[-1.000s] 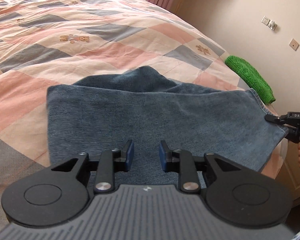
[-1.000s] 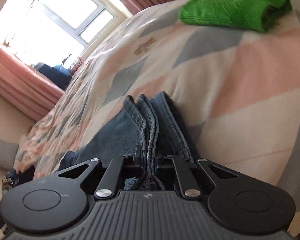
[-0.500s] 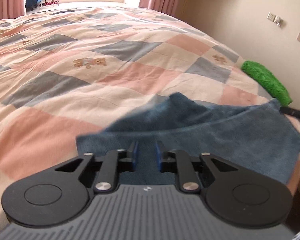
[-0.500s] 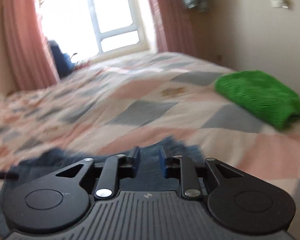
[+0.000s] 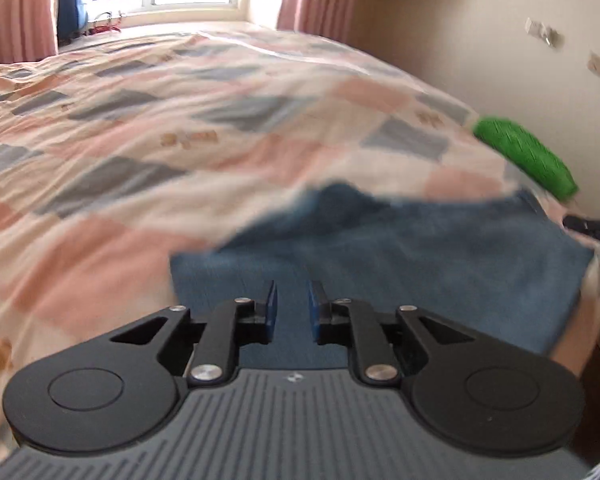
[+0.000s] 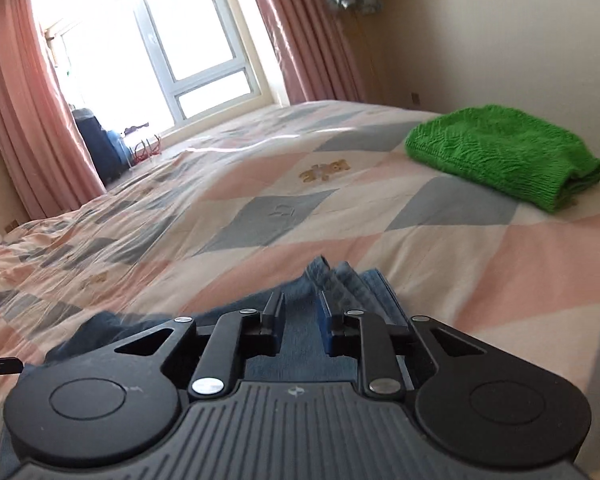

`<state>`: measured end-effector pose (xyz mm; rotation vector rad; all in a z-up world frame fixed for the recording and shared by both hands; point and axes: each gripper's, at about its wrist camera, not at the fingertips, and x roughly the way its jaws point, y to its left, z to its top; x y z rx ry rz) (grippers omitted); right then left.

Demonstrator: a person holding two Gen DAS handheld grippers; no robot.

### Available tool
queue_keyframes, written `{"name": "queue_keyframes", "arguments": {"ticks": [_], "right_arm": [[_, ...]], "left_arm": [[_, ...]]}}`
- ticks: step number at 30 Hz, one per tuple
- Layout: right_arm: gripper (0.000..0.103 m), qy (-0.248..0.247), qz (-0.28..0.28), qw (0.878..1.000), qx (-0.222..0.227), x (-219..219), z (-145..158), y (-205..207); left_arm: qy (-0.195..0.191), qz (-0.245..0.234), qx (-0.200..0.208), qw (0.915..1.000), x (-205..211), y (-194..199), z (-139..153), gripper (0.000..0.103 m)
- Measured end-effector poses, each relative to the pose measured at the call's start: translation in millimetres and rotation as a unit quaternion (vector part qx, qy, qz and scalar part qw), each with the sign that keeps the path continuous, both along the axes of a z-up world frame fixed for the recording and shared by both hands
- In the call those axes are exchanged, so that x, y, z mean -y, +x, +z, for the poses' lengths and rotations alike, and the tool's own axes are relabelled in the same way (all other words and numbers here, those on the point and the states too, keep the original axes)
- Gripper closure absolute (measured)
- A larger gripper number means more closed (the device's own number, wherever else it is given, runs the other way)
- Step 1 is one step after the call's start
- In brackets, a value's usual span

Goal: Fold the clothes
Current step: 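Open the right gripper and release the folded jeans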

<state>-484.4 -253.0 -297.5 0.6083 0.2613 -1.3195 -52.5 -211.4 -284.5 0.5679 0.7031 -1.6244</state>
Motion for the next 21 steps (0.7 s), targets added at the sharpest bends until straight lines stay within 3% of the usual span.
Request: {"name": "queue_keyframes", "arguments": {"ticks": [3,6,11,14,16,18,21], "right_arm": [[0.079,0.016,-0.001,0.998,-0.064,-20.4,-22.6,2.4],[0.081,0.041,-0.006,0.998,-0.038,-16.7,-42.5,-6.2],[0.078,0.017,-0.011,0.999,-0.044,-30.3,-8.7,6.2],[0.076,-0.007,-0.001,0.999,-0.044,-57.6,-0.4,18.9],[0.072,-0.004,0.004,0.999,-0.047,-68.7,-8.1,26.7],[0.069,0.035,0.005,0.997,-0.068,-62.9,-28.9,34.8],[0.068,0.051,-0.010,0.997,-0.057,-61.3,-37.0,36.6]], "left_arm": [[0.044,0.015,0.014,0.9988,-15.3,-5.0,-34.3,0.086],[0.049,0.049,0.002,0.9976,-20.1,-5.3,-27.7,0.087],[0.042,0.050,-0.013,0.9978,-41.9,-17.1,2.6,0.082],[0.048,0.032,-0.017,0.9982,-58.0,-26.0,-1.4,0.080],[0.058,0.031,-0.014,0.9978,-59.3,-27.3,-17.1,0.074],[0.068,0.043,-0.018,0.9966,-56.6,-23.8,-28.6,0.076],[0.078,0.064,-0.023,0.9946,-56.0,-20.4,-18.3,0.078]]}}
